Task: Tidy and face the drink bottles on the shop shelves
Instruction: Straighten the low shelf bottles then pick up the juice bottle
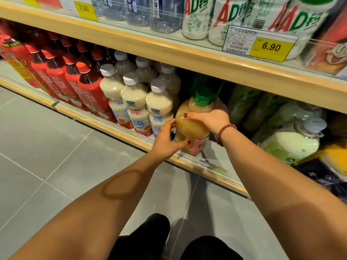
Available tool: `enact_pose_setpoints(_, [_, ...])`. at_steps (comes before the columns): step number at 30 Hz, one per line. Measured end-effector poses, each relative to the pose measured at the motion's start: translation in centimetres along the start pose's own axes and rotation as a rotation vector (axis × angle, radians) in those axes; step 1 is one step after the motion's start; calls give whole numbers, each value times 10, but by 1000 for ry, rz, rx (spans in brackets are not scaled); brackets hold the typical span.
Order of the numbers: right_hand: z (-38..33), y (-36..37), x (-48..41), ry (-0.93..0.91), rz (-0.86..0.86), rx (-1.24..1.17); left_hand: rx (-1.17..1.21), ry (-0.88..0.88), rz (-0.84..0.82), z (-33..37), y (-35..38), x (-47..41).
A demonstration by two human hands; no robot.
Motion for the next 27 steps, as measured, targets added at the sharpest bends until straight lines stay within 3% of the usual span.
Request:
enact_pose_setpoints(8, [-15, -6, 34, -315, 142, -28, 69, -17, -79, -11, 4, 10])
enact_pose_setpoints(18, [-36, 0, 68, -384, 123, 150, -10, -70, -141, -7, -8, 24])
enact_pose_setpoints(23, [-57, -7, 92, -341, 126, 31, -25, -38, -188, 26, -14, 46])
enact_pose_setpoints(27, [-77, -3, 130, -242, 73, -129, -46, -129, -212, 53, -28, 86])
Point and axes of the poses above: each hand's wrist, its own x-axis away from the middle knuckle, its own y-axis out of the palm, z = x × y, the point moved 10 cm from there along -x, towards the middle knuckle, and after that the axes turned 11 degrees about -z, right-handed, at the moved point
